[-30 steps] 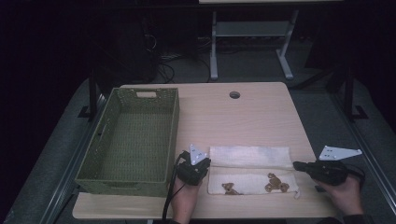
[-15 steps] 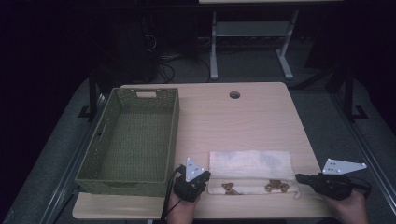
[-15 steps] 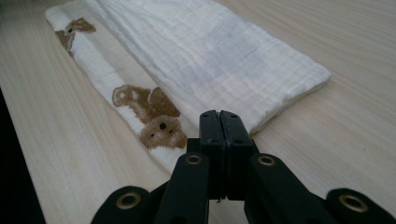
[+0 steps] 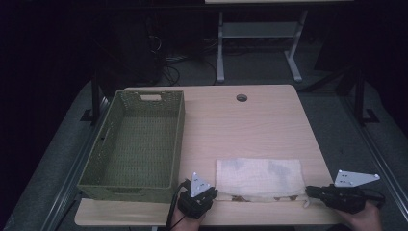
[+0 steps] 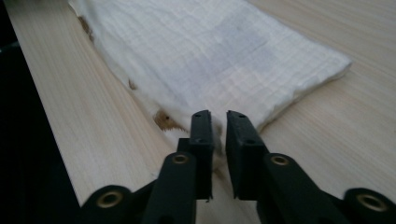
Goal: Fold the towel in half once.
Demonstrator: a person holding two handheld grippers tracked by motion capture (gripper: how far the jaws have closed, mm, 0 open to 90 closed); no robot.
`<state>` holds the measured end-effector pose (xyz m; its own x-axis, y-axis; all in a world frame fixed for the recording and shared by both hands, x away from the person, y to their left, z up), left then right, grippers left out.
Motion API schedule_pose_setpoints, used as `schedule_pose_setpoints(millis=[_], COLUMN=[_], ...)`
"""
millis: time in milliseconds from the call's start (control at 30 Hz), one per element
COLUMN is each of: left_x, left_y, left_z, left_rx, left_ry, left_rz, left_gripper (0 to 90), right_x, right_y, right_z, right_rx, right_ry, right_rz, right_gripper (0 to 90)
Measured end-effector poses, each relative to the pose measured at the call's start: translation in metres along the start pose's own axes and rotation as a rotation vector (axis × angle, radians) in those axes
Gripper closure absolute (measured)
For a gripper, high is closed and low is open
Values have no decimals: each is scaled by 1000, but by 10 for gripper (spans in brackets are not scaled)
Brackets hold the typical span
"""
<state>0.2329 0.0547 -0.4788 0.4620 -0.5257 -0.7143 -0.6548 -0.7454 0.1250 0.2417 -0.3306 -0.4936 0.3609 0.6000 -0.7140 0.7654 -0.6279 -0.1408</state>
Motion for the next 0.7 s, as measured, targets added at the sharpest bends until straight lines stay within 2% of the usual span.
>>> schedule_pose_setpoints(millis=[167,367,533,700], left_x=[3,20,36,51], left_y=[-3,-13,-26,-36], left_z=[-13,-32,-45,-56], left_rx=[26,51,50,59], left_ry=[3,-1,-19,-28], left_rz=[1,-13,-21,-24], left_gripper=[695,619,591,587], right_x=[-1,5,16,26], right_y=[1,10,25,48], right_z=[-9,-24,-38,-52], right_rx=[-15,-23,-22,-3], right_ry=[36,37,25,20], right_rz=[9,24,57,86], right_gripper=[740,703,675,675])
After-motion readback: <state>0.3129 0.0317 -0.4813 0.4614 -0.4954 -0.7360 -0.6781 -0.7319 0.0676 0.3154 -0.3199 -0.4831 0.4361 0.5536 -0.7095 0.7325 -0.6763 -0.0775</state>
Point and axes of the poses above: each handheld gripper's, and its own axes: x roughly forward along the jaws, z roughly out of its underside, y roughly to its right, the point moved 5 cm from there along x, roughly forward along the jaws, and after that the axes turned 6 degrees about -y, right-handed, at the moved point
